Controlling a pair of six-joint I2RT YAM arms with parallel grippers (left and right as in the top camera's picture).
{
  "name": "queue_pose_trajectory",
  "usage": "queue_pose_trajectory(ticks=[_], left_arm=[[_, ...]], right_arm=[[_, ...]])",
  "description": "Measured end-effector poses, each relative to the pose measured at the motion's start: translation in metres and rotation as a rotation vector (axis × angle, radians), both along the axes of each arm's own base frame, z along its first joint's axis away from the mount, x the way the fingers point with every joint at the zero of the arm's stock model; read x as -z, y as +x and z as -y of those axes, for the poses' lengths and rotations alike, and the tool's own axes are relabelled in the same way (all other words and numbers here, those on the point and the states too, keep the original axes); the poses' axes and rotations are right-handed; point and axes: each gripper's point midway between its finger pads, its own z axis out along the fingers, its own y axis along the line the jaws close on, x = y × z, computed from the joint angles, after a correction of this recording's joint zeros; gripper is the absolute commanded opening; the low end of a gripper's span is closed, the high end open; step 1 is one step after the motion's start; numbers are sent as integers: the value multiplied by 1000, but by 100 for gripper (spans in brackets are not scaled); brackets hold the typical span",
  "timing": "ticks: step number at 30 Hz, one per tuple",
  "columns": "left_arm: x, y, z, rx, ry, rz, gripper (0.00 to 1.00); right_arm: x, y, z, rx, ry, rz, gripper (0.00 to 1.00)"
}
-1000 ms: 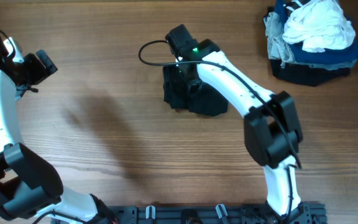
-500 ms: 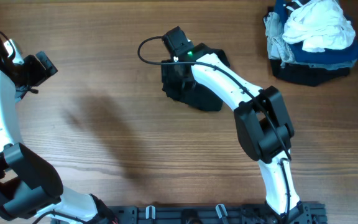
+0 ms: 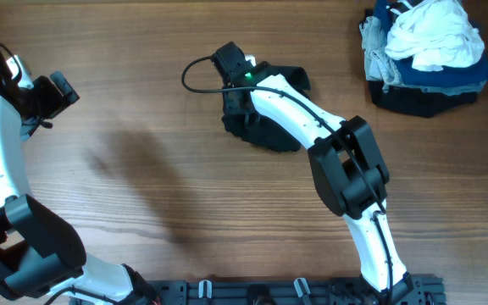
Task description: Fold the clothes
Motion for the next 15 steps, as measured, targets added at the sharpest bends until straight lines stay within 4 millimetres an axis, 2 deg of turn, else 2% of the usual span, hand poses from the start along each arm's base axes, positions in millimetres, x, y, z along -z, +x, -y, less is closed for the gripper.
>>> queue_pose_trajectory(ticks=[1,2,8,13,15], left_arm=[[0,-1,0,0,-1,-3,100],[1,-1,1,0,-3,-6,100],[2,-5,3,1,-11,-21,100],[2,-4,4,3,-17,-19,100],[2,-4,4,4,-18,-18,100]], right_arm=[[1,-1,3,-11,-15,-6,6],[2,-3,7,-12,-32,-14,4],[2,-9,17,-26,-41,-70,4],[-1,-17,43,-35,-27,-178,4],[-4,-22,59,-32,-21,-224,4]])
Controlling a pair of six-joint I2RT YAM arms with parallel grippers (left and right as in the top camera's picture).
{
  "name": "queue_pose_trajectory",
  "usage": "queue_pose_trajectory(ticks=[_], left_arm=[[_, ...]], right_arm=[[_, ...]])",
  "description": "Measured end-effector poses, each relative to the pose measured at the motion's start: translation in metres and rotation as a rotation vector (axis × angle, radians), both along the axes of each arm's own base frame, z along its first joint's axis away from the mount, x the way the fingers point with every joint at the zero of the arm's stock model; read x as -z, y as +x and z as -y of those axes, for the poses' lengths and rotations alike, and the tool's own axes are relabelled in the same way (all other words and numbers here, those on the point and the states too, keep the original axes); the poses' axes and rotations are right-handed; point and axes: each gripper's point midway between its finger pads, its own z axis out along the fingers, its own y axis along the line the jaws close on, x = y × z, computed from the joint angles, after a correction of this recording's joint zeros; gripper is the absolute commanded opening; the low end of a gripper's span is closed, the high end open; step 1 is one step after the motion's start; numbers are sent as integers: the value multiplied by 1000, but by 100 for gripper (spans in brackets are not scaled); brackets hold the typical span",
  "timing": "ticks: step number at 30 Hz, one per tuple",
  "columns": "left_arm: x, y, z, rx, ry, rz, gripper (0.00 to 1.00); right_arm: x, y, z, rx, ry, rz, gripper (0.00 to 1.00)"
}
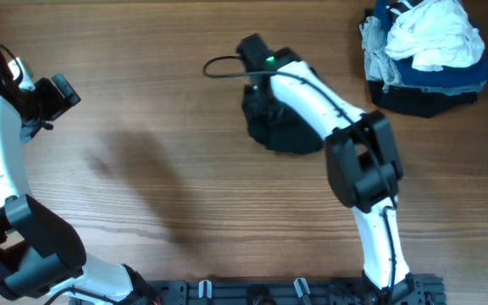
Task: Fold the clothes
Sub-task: 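Carry the black shirt with the right gripper to the clothes stack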
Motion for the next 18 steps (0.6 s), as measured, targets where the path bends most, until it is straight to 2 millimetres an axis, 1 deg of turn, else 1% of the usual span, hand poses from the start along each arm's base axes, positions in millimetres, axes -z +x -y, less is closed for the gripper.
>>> queue_pose_trajectory(ticks=[2,4,5,6,8,10,12,14,17,18], left_arm=[[0,0,0,0,0,0,100],[0,0,0,0,0,0,100],[0,0,0,0,-1,0,100],[0,0,0,0,0,0,100],[0,0,0,0,0,0,100],[0,0,0,0,0,1,100],[0,0,0,0,-1,0,100],[0,0,0,0,-1,0,100],[0,0,0,1,-3,2,100],[0,0,1,2,-5,2,100]], right_arm=[[-7,-4,21,11,13,-39,4],[-24,-2,41,20,48,-35,4],[-40,2,51,30,69,-8,4],[-53,5,57,36,84,16,4],[-93,13,76,59,118,102,4],[-143,17,97,85,152,216,4],[-182,18,114,108,174,313,4],[-215,16,130,130,193,399,4],[-250,15,155,177,207,499,4],[-252,15,157,182,208,508,4]])
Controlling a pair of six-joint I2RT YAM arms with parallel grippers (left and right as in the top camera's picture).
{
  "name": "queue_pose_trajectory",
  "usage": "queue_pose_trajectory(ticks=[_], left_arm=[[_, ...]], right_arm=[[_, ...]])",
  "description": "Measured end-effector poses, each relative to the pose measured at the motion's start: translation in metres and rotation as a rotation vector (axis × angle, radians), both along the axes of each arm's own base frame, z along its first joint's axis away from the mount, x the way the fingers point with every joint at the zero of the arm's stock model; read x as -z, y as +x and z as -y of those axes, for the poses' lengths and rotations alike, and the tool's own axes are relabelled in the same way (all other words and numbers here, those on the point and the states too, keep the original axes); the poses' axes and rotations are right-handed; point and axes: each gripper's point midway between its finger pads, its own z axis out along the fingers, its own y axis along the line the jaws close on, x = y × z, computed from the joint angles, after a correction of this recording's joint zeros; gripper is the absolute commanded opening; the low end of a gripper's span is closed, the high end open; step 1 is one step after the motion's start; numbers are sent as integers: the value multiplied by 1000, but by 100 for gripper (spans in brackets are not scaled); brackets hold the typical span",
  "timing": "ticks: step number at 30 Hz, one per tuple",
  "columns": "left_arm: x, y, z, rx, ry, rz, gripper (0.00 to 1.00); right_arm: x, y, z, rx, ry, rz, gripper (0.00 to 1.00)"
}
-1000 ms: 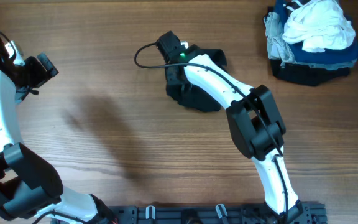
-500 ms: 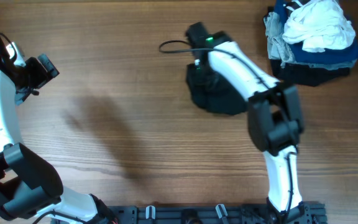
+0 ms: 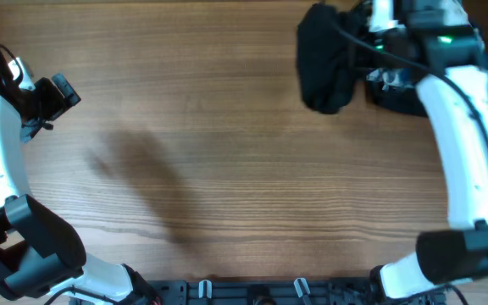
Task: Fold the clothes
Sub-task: 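Carry the black shirt with the right gripper to the clothes stack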
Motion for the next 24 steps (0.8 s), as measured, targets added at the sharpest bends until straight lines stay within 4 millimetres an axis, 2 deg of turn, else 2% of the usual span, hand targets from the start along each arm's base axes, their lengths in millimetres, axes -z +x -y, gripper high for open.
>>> queue_pose_trajectory(ticks=[1,6,8,11,14,18,19,22,24], left_arm=[[0,0,0,1,-1,1,100],[0,0,1,2,-5,2,100],[0,0,1,3,-7,3,100],[0,0,1,3,-7,3,100],[0,0,1,3,-7,3,100],[0,1,2,3,-8,4,100],[0,0,2,3,-8,3,100],[0,1,1,3,-8,3,100],[0,0,2,3,-9,-1,100]], right_arm=[[-12,1,19,43,5,39,4],[-28,15,74,171,-3,123,4],[-36,21,107,254,-37,173,4],[-51,29,141,330,-93,248,4],[-77,38,179,401,-170,371,4],[-109,47,213,447,-259,511,4],[-122,53,228,451,-323,568,4],[-126,66,241,415,-432,606,4],[-116,88,248,352,-541,621,4]])
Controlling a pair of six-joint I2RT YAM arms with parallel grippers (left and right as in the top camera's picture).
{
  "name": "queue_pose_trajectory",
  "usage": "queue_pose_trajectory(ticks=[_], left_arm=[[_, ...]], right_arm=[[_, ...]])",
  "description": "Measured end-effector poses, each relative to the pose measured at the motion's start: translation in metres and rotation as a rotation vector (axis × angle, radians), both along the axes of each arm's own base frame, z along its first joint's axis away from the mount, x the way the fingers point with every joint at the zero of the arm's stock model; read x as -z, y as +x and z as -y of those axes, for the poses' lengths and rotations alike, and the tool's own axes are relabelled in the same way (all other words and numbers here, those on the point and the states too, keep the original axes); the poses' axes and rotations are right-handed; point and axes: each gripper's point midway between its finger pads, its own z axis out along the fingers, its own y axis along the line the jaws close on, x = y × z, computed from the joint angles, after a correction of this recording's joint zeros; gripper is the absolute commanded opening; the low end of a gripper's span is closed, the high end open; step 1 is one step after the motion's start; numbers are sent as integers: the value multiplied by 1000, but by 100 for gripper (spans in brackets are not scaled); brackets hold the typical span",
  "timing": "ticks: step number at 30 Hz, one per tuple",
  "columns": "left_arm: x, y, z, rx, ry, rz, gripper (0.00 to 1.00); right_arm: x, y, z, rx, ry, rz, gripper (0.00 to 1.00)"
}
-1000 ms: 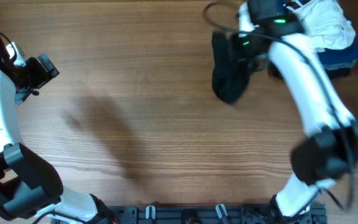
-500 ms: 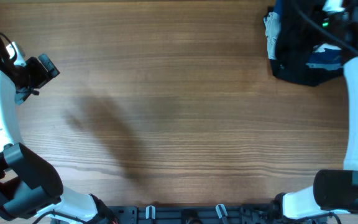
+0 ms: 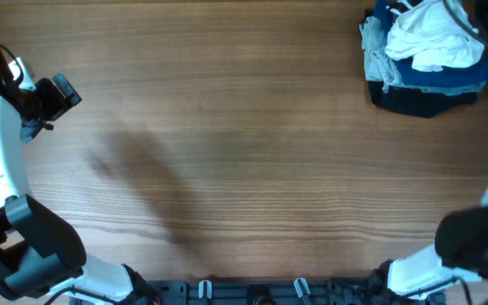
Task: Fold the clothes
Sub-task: 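Carry the black shirt with the right gripper to the clothes stack, then lay the shirt on top of the stack and open the right gripper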
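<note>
A pile of clothes [image 3: 426,59] lies at the table's far right corner, with a white garment [image 3: 430,34] crumpled on top of blue, grey and dark pieces. No black garment shows in the overhead view. My left gripper [image 3: 56,93] hangs at the far left edge, away from any cloth; its fingers are too small to read. Only a white link of my right arm runs along the right edge, and its gripper is out of frame.
Bare wooden table [image 3: 244,152] fills the middle of the view. A dark rail [image 3: 261,292] with clips runs along the near edge. The left arm's base [image 3: 32,254] stands at the near left corner.
My right gripper and the black garment bundle it carried beside the pile at the far right have left the frame. Only the arm's link remains at the right edge. The left arm has not moved.
My right gripper was on a black garment at the table's far middle. Then it stood a little further right with the garment bunched under it, then it held the bundle up next to the pile. Now both are out of view.
</note>
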Motion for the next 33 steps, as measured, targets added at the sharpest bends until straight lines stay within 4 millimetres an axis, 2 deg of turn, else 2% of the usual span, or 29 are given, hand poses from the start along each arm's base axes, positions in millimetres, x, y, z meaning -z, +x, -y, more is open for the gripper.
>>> queue_pose_trajectory(ticks=[3,6,9,12,17,19,22,25,26,27,30,33], left_arm=[[1,-1,1,1,-3,-6,100],[1,-1,1,1,-4,-7,100],[1,-2,1,0,-4,-7,100],[1,-1,1,1,-4,-7,100],[0,1,0,0,2,3,100],[0,1,0,0,2,4,100],[-1,2,-1,1,3,7,100],[-1,2,-1,0,4,8,100],[-1,2,-1,0,4,8,100],[-1,2,-1,1,4,9,100],[-1,2,-1,0,5,10,100],[-1,2,-1,0,5,10,100]], right_arm=[[31,30,9,-29,-133,-60,4],[71,58,17,-58,-233,-124,4],[104,73,20,-92,-297,-185,4],[125,78,19,-121,-334,-242,4],[149,78,3,-199,-338,-333,4],[159,78,-11,-240,-327,-369,4],[184,73,-44,-323,-296,-470,5],[208,64,-75,-399,-260,-564,61],[212,61,-82,-413,-245,-583,75],[218,58,-90,-429,-226,-602,81],[225,52,-95,-429,-174,-626,84],[231,47,-97,-442,-120,-637,92]])
